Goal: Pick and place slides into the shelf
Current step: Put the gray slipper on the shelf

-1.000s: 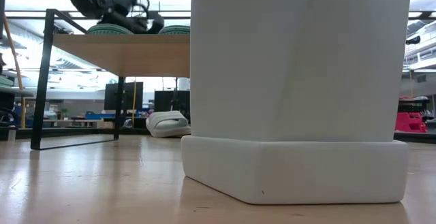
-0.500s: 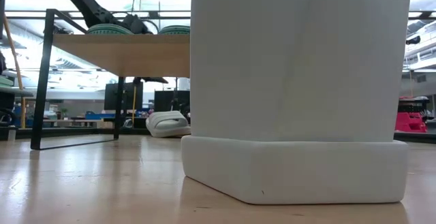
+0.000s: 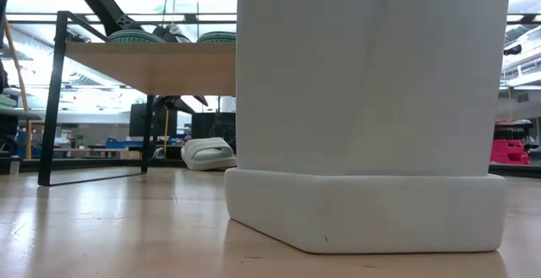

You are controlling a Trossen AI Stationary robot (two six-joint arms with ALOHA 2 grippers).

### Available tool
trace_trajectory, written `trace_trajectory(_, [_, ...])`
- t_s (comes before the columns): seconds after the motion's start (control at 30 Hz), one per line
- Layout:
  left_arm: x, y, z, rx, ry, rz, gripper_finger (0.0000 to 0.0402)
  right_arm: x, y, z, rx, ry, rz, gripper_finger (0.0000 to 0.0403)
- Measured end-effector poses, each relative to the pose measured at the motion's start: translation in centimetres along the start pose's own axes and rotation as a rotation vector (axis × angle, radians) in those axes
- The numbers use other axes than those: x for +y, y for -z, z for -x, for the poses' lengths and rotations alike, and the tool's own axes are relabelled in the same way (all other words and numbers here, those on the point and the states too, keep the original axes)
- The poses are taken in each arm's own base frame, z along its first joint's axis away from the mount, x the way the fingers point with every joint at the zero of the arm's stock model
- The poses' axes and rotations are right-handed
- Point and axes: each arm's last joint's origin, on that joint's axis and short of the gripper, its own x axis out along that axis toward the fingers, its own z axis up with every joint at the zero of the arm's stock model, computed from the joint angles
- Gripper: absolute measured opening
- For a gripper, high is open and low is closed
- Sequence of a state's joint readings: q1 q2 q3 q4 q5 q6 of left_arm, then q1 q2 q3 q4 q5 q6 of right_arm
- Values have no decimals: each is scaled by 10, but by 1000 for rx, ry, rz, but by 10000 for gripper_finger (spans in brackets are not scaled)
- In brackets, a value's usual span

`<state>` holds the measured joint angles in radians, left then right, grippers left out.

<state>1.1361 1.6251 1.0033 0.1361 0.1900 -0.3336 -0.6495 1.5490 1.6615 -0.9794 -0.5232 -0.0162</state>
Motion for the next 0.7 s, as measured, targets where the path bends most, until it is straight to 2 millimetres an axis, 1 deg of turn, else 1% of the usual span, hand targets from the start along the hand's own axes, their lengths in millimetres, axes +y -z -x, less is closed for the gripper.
trace_trajectory(0.1, [6, 1, 1, 30, 0, 0, 242, 0, 0, 0, 0, 0, 0, 275])
trace_trajectory(0.27, [14, 3, 3, 78, 17, -2, 247, 0, 0, 0, 0, -1, -16, 275])
trace_trajectory(0.43, [15, 5, 3, 154, 31, -22, 248, 0, 0, 0, 0, -1, -18, 275])
trace_trajectory(0.57, [11, -4, -10, 289, 40, -75, 246, -1, 0, 0, 0, 25, -16, 275])
trace_trajectory(0.7, [2, -20, -27, 387, 58, -133, 253, -2, -1, -1, -2, 103, 26, 275])
